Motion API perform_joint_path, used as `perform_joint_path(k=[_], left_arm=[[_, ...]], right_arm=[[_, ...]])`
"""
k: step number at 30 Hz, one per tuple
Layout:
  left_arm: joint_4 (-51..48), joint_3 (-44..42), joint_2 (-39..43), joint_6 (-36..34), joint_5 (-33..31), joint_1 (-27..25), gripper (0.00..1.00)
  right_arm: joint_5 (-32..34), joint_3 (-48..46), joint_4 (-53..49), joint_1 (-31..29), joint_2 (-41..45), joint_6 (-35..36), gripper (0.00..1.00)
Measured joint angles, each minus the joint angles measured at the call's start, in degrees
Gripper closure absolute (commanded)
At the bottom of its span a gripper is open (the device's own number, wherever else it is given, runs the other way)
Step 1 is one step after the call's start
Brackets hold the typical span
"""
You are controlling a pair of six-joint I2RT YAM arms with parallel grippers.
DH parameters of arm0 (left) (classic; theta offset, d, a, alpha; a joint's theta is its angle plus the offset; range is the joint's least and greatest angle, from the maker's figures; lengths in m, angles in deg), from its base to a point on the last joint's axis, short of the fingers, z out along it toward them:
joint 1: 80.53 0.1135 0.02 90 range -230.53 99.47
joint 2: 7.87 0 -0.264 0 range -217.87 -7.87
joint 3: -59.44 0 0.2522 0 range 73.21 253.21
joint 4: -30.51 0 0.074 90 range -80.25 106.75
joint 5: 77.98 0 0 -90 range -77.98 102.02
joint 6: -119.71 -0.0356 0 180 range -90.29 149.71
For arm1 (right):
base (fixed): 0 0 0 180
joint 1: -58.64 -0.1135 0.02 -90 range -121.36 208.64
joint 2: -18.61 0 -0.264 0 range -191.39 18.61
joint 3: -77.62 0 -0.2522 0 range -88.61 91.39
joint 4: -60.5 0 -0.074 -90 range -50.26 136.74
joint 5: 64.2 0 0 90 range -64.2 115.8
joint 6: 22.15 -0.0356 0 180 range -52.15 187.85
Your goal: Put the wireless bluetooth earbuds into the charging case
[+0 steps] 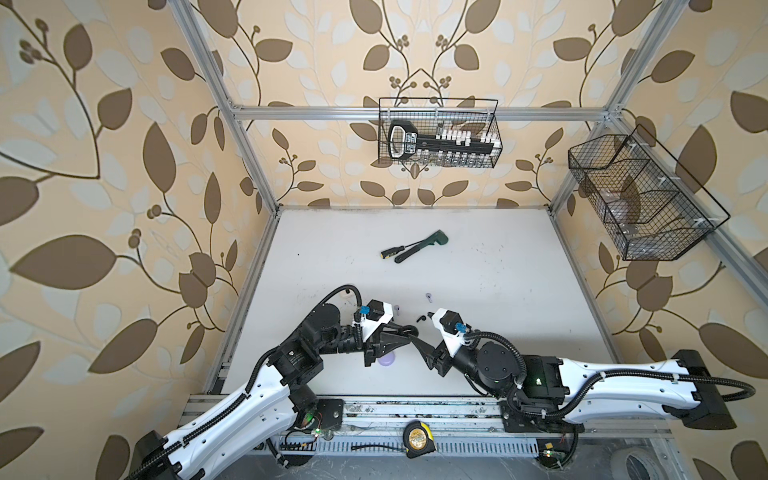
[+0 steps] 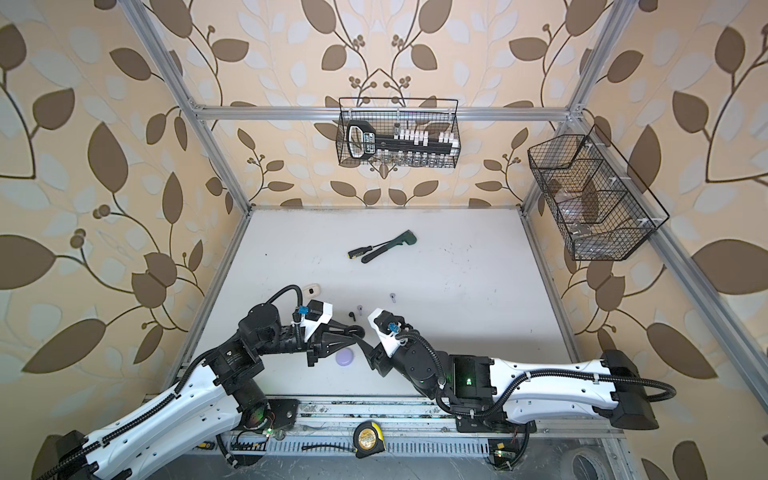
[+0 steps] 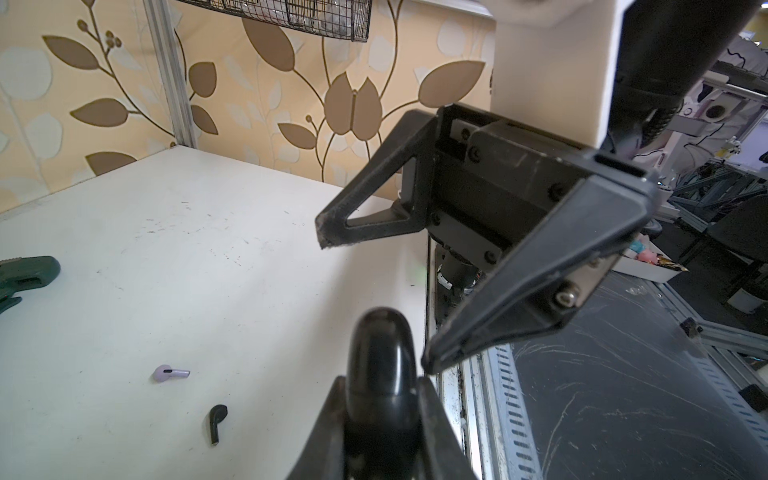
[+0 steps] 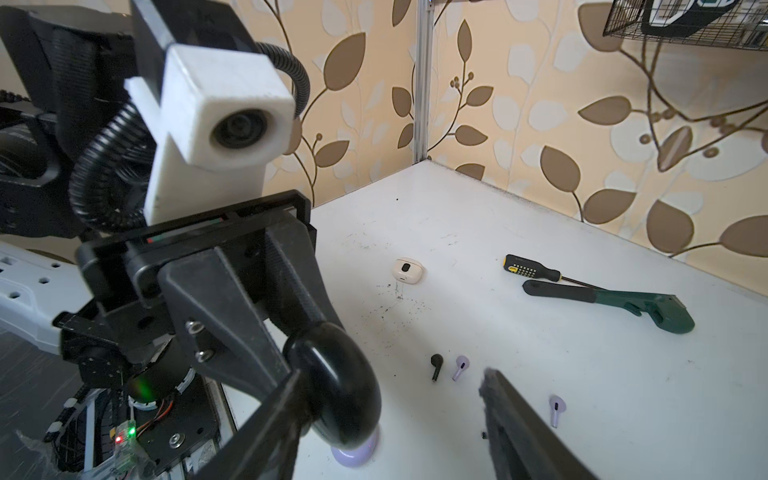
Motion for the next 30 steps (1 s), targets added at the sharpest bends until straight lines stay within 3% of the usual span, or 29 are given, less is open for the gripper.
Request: perform_joint_path(k=[8, 23, 26, 30], left_arm=[[-0.15, -0.61, 0.70, 0.02, 0.44, 0.15, 1.00], [1.49, -1.79, 4.33, -0.09, 2.08, -0.02, 1.00], [2.10, -2.60, 5.44, 0.35, -0.20, -0.02, 1.00], [3.58, -3.91, 6.97, 1.40, -4.15, -0.02, 1.00]], right_arm=[[-0.04, 0.02, 0.07, 1.05, -0.02, -1.25, 0.38], [1.09, 0.76, -4.96, 5.97, 0.55, -7.96, 0.38], [0.46, 1.95, -8.85, 10.12, 2.47, -11.28, 0.42], [-4.74, 4.55, -14.25, 21.62, 3.98, -16.85, 0.42]])
